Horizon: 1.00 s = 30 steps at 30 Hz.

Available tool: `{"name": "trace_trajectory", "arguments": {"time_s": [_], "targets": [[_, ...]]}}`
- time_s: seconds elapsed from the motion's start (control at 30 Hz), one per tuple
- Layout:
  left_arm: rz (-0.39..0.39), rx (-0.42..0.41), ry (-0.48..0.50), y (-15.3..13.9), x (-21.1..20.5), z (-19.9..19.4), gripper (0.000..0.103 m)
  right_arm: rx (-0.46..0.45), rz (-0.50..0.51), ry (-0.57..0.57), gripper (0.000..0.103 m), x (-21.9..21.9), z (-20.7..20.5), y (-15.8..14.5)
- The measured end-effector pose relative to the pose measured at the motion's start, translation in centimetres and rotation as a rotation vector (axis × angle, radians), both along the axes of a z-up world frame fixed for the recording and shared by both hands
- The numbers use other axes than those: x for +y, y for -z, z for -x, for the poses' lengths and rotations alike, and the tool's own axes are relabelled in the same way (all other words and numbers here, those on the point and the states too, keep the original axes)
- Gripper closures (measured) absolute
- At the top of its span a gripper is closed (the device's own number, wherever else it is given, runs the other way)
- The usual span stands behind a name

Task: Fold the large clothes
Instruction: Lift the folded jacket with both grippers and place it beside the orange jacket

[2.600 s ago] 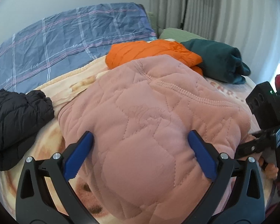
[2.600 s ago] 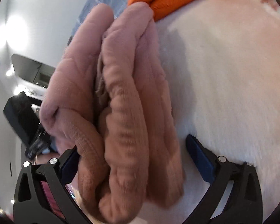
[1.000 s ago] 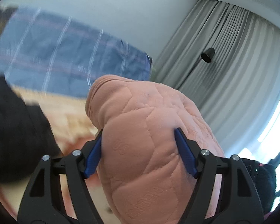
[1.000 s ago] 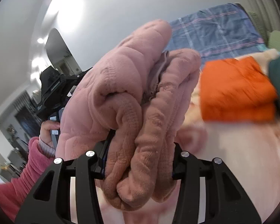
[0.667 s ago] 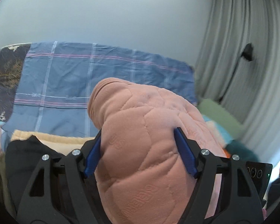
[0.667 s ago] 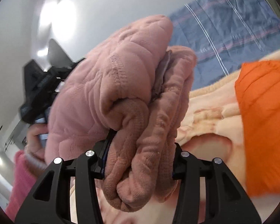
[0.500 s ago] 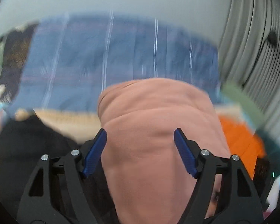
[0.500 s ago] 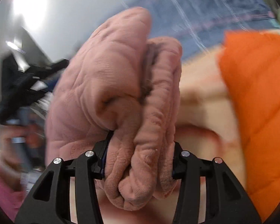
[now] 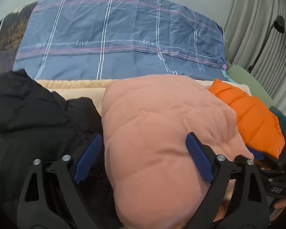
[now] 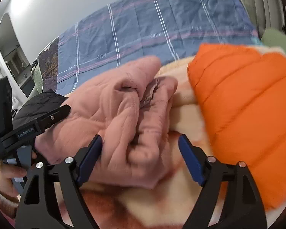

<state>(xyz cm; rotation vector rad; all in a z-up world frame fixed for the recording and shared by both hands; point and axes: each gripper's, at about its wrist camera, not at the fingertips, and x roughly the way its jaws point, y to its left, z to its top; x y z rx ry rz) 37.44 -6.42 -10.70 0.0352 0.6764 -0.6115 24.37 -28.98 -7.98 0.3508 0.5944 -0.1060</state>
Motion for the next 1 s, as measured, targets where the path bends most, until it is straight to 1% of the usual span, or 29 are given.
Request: {"name": "trace_trajectory", "arguments": {"time_s": [0.03, 0.1, 0.17, 0.2, 0.23, 0.3, 0.37, 0.4, 0.47, 0.5, 0.57, 0.67, 0.73, 0.8, 0.9, 1.0], "targets": [[-0.017, -0.02, 0.015, -0.3, -0.1, 0.8, 0.005, -0.007, 0.01, 0.0, 0.016, -0.2, 0.4, -0.2], [-0.048, -0.07, 0.031, -0.8, -0.5, 2.3, 0.003, -0.025, 0.03, 0.002, 0.015, -0.1, 2.7, -1.0], [-0.057, -0.113, 0.057, -1.6, -0.5, 4.8, 0.002, -0.042, 0.044, 0.01, 0.014, -0.2, 5.0, -1.9], [-0.055, -0.133, 0.067, -2.0, -0.2, 6.6, 0.002, -0.056, 0.052, 0.022, 0.012, -0.3, 6.8, -2.4], [-0.057, -0.148, 0.068, -2.4, -0.2, 7.4, 0.002, -0.07, 0.059, 0.036, 0.011, -0.1, 8.4, -3.0], [-0.1, -0.196, 0.039, -3.2, 0.2, 10.2, 0.002, -0.091, 0.074, 0.066, 0.008, 0.1, 11.3, -3.8], [-0.152, -0.272, 0.003, -4.2, 0.9, 14.1, 0.002, -0.121, 0.088, 0.101, 0.007, 0.6, 14.6, -4.7], [-0.163, -0.312, -0.016, -4.7, 1.4, 16.2, 0.002, -0.134, 0.092, 0.114, 0.006, 0.9, 15.9, -5.1], [-0.156, -0.342, -0.045, -5.4, 2.2, 19.2, 0.002, -0.155, 0.098, 0.131, 0.005, 1.4, 18.3, -5.7], [-0.15, -0.358, -0.096, -5.7, 2.9, 21.4, 0.002, -0.165, 0.102, 0.139, 0.003, 2.0, 19.9, -6.1], [-0.162, -0.353, -0.15, -6.2, 3.6, 24.0, 0.002, -0.181, 0.133, 0.166, 0.001, 3.2, 22.6, -6.8], [-0.127, -0.302, -0.13, -6.9, 4.5, 27.7, 0.002, -0.208, 0.193, 0.163, 0.001, 5.1, 26.1, -7.8], [-0.113, -0.289, -0.127, -7.2, 5.1, 30.0, 0.002, -0.218, 0.212, 0.161, 0.001, 5.8, 27.6, -8.3], [-0.107, -0.3, -0.132, -7.5, 5.7, 32.0, 0.002, -0.24, 0.215, 0.164, 0.001, 6.4, 29.5, -8.9], [-0.105, -0.337, -0.154, -8.1, 6.7, 35.3, 0.002, -0.258, 0.219, 0.173, 0.001, 7.1, 31.5, -9.2], [-0.102, -0.34, -0.169, -8.3, 7.4, 37.3, 0.002, -0.266, 0.206, 0.192, 0.001, 7.8, 32.9, -9.2]]}}
